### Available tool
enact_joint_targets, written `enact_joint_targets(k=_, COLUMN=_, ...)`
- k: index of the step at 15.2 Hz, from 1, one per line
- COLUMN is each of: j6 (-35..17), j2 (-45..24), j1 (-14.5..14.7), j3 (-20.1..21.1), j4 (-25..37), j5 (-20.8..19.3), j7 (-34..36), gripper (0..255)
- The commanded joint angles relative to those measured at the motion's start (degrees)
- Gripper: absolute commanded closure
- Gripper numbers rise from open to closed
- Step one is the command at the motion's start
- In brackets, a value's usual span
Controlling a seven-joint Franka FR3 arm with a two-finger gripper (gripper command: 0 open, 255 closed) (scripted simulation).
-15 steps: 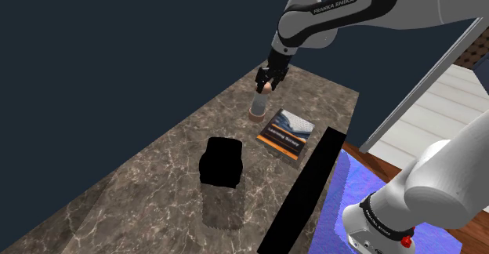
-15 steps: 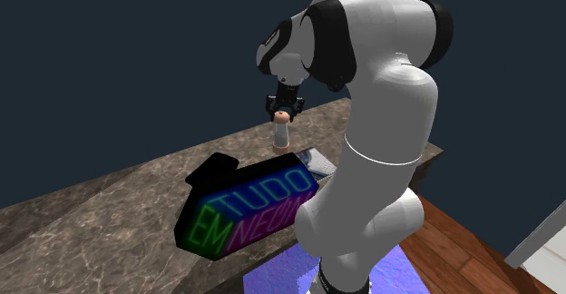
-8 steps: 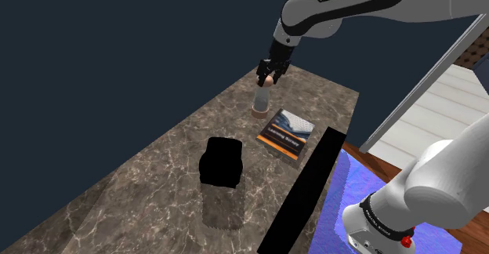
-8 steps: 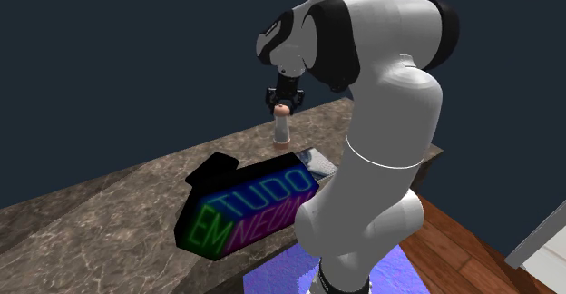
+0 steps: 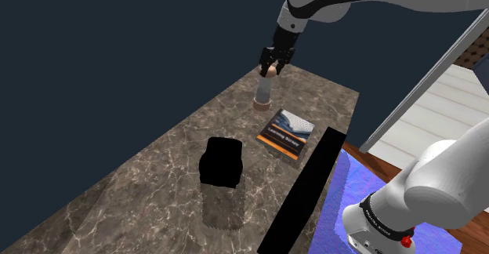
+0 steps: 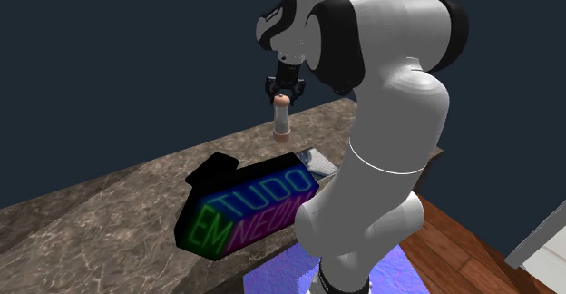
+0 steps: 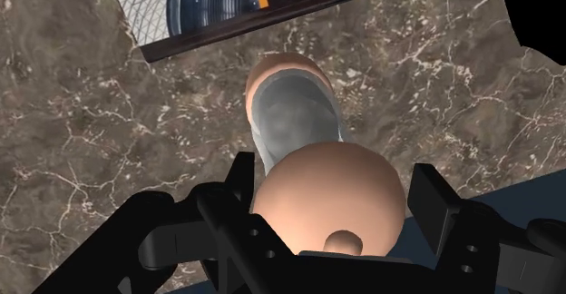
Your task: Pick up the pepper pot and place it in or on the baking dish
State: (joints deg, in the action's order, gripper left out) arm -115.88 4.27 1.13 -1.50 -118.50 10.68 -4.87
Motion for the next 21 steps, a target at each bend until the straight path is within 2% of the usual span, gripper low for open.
enact_joint_targets(k=1, j6=1.5, j2=0.4, j1=0.0, j3=0.0, j4=1.1, j5=-0.1, j7=0.3, gripper=255)
enact_joint_targets(k=17, j6=13.5, j2=1.6, j1=-0.2, j3=-0.2, j4=12.0, j5=-0.9, j7=2.3, gripper=255)
enact_joint_targets(k=21, j6=14.0, j2=4.6, j1=1.4, j3=1.9, j4=10.2, j5=-0.8, j7=6.0, gripper=255)
